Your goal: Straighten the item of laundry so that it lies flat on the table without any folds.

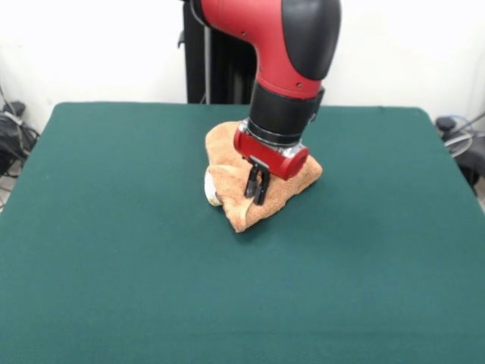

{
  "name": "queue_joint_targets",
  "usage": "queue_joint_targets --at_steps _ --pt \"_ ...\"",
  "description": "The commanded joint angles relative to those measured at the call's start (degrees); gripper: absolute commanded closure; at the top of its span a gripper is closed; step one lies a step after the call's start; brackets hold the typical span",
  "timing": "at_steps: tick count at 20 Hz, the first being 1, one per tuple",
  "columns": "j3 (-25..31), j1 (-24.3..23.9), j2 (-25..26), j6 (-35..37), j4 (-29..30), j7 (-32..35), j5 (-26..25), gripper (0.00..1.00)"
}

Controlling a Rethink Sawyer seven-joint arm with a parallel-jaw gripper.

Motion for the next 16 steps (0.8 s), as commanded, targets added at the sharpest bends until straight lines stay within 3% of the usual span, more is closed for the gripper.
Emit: queue_joint_targets --at_steps 1,4,10,16 --pt "3.47 0.68 1.8 1.23 -0.92 10.63 0.5 1.0" --pt "4.93 -0.32 0.77 0.2 -0.11 11.55 0.6 1.0" --pt "1.29 2.56 -0.84 3.54 -1.74 12.17 2.74 1.0" --pt "0.71 2.41 -2.0 6.03 -2.44 12.14 3.21 1.0"
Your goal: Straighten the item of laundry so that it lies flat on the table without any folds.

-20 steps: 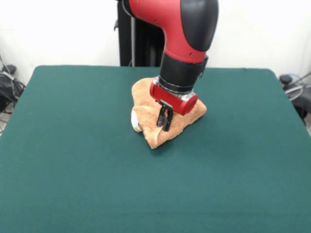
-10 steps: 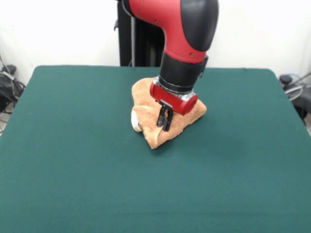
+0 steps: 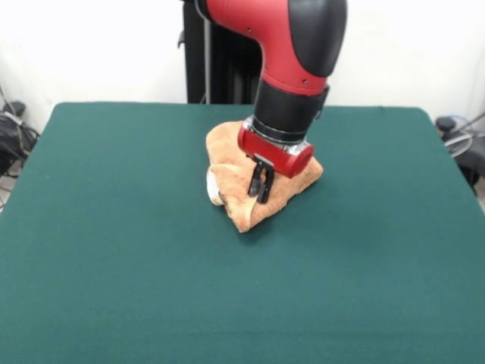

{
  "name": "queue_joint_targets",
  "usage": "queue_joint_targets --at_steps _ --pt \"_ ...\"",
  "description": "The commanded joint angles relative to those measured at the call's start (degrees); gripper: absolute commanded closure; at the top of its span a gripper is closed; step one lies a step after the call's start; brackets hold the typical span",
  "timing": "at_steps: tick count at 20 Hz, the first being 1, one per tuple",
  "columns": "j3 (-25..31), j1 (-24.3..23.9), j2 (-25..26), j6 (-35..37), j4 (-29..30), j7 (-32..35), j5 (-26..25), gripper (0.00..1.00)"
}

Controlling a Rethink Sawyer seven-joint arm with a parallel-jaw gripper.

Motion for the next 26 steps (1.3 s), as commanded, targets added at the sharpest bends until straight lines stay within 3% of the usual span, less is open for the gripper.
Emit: queue_joint_targets --at_steps 1,26 --pt "1.08 1.26 -1.45 6.01 -2.73 12.12 3.25 1.0" --pt "4.42 -3.03 -4.53 5.55 -0.72 10.74 1.38 1.0"
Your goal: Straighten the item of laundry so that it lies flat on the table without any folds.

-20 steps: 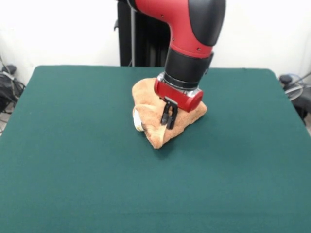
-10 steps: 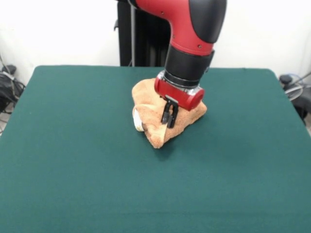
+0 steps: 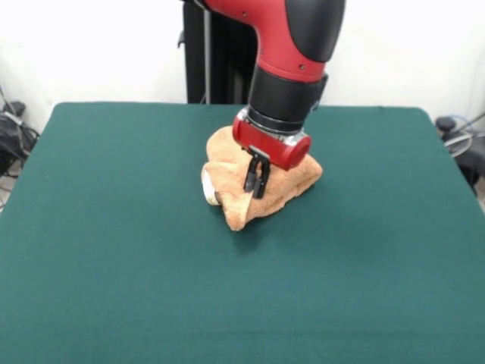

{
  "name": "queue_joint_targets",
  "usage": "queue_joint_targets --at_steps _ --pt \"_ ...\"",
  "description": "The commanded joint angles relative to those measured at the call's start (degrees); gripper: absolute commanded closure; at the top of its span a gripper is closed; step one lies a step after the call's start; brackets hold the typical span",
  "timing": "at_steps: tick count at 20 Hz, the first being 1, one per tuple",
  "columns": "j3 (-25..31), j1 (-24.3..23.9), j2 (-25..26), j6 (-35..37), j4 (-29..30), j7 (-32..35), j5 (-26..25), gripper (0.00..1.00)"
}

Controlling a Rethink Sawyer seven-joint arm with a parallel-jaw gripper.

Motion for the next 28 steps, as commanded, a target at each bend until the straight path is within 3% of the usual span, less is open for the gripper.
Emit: queue_joint_targets --at_steps 1,8,15,28 --pt "4.87 -2.39 -2.08 4.2 -0.53 10.55 1.01 1.0" --pt "3.17 -1.51 -3.35 6.61 -0.97 10.84 1.46 1.0" --pt "4.84 -2.71 -5.35 6.12 1.25 12.09 1.94 1.0" --pt "2.35 0.8 -8.14 8.61 2.78 13.98 3.06 1.0"
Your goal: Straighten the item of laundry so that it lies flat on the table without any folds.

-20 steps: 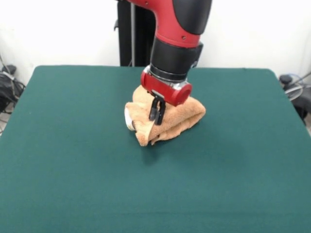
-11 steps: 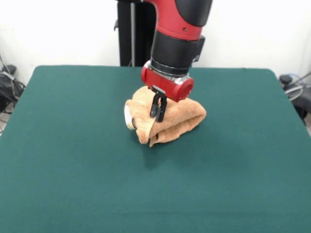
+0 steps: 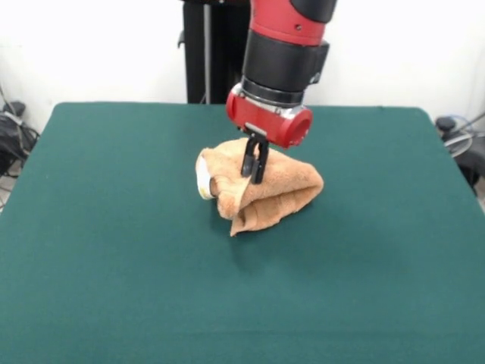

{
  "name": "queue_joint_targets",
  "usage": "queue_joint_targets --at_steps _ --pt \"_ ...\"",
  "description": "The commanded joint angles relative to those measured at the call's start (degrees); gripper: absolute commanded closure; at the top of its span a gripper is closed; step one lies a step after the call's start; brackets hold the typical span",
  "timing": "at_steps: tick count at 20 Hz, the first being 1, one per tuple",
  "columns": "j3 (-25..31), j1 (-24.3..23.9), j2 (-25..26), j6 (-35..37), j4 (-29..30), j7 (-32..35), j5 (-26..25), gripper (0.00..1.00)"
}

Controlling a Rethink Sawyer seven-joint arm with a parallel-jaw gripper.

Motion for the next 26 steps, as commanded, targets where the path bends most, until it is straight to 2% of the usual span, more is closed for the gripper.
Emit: queue_joint_targets --at_steps 1,9,26 --pt "2.53 1.07 -2.57 6.07 2.56 13.97 2.96 1.0" --pt "3.61 1.14 -4.63 2.63 5.73 14.84 2.66 1.0" --pt "-0.71 6.89 -6.98 7.45 6.74 17.18 7.17 1.0"
